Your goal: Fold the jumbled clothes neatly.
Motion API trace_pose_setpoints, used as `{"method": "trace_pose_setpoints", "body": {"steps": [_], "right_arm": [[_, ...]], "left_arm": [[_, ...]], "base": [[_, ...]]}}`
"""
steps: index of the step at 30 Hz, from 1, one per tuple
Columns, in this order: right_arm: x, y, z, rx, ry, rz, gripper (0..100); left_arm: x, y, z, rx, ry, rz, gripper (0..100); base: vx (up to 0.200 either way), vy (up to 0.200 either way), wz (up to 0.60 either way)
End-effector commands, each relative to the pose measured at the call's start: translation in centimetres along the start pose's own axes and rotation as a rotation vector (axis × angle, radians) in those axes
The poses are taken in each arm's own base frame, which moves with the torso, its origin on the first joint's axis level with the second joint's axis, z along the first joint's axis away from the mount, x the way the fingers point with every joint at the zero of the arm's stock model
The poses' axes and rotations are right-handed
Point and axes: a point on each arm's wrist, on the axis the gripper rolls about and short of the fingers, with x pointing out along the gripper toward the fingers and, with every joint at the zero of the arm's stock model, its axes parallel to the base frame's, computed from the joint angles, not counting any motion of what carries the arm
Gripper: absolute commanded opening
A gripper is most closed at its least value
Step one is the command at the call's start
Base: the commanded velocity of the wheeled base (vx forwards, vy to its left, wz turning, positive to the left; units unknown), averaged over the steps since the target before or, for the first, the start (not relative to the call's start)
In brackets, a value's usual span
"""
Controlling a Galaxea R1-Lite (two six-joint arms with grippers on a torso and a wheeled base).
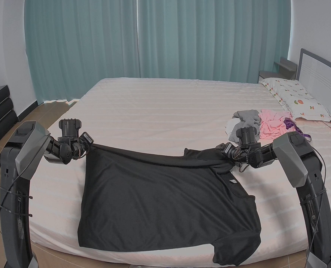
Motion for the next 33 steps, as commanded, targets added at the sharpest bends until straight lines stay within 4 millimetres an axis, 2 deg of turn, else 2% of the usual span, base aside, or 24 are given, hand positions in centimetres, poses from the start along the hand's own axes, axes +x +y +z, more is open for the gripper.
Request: {"method": "trace_pose_setpoints", "body": {"steps": [1, 6, 12, 17, 19, 24, 28, 33], "right_arm": [[0.3, 0.0, -0.5, -0.004, 0.007, 0.001, 0], [0.9, -0.1, -0.6, -0.006, -0.005, -0.005, 0], [1.3, 0.0, 0.0, 0.006, -0.087, -0.021, 0], [0.1, 1.3, 2.1, 0.034, -0.196, 0.029, 0], [-1.0, 2.3, 3.6, 0.067, -0.251, 0.072, 0], [-2.4, 3.0, 5.5, 0.088, -0.317, 0.097, 0], [-2.6, 2.8, 6.4, 0.095, -0.374, 0.111, 0], [-2.3, 2.7, 6.2, 0.095, -0.398, 0.12, 0]], "left_arm": [[0.2, 0.1, -0.3, 0.002, 0.006, 0.004, 0], [0.7, 0.5, -0.9, 0.005, 0.017, 0.01, 0], [1.1, 0.5, -0.5, 0.019, -0.013, 0.011, 0], [1.1, 0.1, 0.9, 0.007, -0.064, 0.002, 0], [1.2, -0.3, 1.9, -0.006, -0.096, -0.017, 0], [1.8, -0.5, 2.1, -0.012, -0.111, -0.03, 0], [2.6, -0.9, 2.2, -0.013, -0.131, -0.05, 0], [3.2, -0.5, 1.7, -0.011, -0.124, -0.044, 0]], "base": [[0.0, 0.0, 0.0], [0.0, 0.0, 0.0], [0.0, 0.0, 0.0], [0.0, 0.0, 0.0], [0.0, 0.0, 0.0], [0.0, 0.0, 0.0], [0.0, 0.0, 0.0], [0.0, 0.0, 0.0]]}}
